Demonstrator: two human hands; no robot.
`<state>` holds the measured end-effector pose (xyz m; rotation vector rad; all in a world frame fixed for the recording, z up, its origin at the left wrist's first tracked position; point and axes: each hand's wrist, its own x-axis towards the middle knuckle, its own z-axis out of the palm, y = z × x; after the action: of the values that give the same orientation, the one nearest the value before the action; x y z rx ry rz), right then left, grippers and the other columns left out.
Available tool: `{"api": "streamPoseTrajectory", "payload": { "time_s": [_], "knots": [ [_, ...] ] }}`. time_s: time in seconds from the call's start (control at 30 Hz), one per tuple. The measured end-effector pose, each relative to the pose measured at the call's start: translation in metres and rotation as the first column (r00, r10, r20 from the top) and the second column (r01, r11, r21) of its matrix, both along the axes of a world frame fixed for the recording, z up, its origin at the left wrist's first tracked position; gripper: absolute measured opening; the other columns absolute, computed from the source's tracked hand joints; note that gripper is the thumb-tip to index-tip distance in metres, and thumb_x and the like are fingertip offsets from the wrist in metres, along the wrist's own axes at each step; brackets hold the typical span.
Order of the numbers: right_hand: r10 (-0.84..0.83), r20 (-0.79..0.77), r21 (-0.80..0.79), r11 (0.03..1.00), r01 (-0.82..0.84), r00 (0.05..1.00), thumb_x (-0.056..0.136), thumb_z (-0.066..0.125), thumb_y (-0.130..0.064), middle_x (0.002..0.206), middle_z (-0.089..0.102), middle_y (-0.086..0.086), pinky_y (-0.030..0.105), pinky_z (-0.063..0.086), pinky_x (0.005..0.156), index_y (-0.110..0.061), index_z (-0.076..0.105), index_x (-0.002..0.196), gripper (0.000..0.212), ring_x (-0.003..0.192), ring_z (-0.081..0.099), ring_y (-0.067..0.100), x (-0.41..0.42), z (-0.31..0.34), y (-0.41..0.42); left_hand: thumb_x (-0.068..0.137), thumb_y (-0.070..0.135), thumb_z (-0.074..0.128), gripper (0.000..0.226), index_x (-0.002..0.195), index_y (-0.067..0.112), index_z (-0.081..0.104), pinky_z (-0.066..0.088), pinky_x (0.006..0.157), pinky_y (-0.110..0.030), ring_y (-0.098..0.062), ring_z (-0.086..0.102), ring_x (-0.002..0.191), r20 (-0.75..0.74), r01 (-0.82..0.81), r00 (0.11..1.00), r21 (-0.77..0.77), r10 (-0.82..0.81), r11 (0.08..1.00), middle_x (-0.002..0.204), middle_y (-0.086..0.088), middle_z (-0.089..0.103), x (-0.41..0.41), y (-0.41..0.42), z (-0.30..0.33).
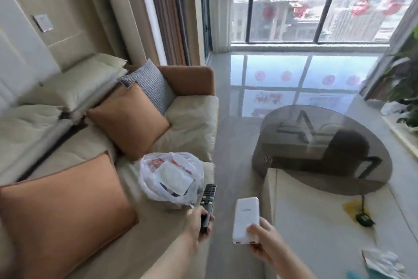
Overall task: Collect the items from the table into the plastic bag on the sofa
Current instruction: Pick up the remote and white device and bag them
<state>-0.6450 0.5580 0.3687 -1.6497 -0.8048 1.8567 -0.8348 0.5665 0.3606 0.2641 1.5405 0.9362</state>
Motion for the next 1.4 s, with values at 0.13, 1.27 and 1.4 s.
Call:
{"api": "streamPoseTrajectory", "payload": {
  "time_s": [0.13,1.27,1.4],
  "knots": [
    [0.184,0.013,0.033,0.982,-0.185,0.983,0.056,0.053,-0.016,0.069,0.064,0.005,0.021,0.040,0.044,-0.016,0.062,0.104,0.049,0.049,0.052,0.014,-0.068,0.007,0.047,0.085,0.003,0.035,0.021,0.074,0.000,0.054,0.026,0.033,-0.011,-0.012,0.042,0.027,0.063,-0.127,0.990,-0.016,0.127,0.992,0.062,-0.011,0.055,-0.067,0.030,-0.001],
    [0.596,0.117,-0.482,0.734,-0.480,0.794,0.095,0.035,0.003,0.067,0.048,0.011,0.027,0.050,0.055,0.000,0.050,0.109,0.020,0.057,0.047,0.017,-0.357,-0.193,0.370,0.094,-0.004,0.034,0.028,0.114,0.008,0.049,0.044,0.036,-0.019,-0.020,0.050,0.052,-0.080,-0.537,0.809,-0.506,0.583,0.676,0.079,-0.016,0.053,-0.252,0.279,-0.177],
    [0.530,0.142,-0.432,0.793,-0.430,0.836,0.094,0.035,0.006,0.075,0.054,0.013,0.030,0.052,0.064,0.003,0.045,0.122,0.030,0.063,0.052,0.020,-0.366,-0.211,0.378,0.096,0.001,0.035,0.021,0.102,0.013,0.051,0.050,0.044,-0.026,-0.023,0.050,0.054,-0.107,-0.569,0.779,-0.536,0.618,0.624,0.081,-0.017,0.054,-0.255,0.292,-0.203]
  ]
}}
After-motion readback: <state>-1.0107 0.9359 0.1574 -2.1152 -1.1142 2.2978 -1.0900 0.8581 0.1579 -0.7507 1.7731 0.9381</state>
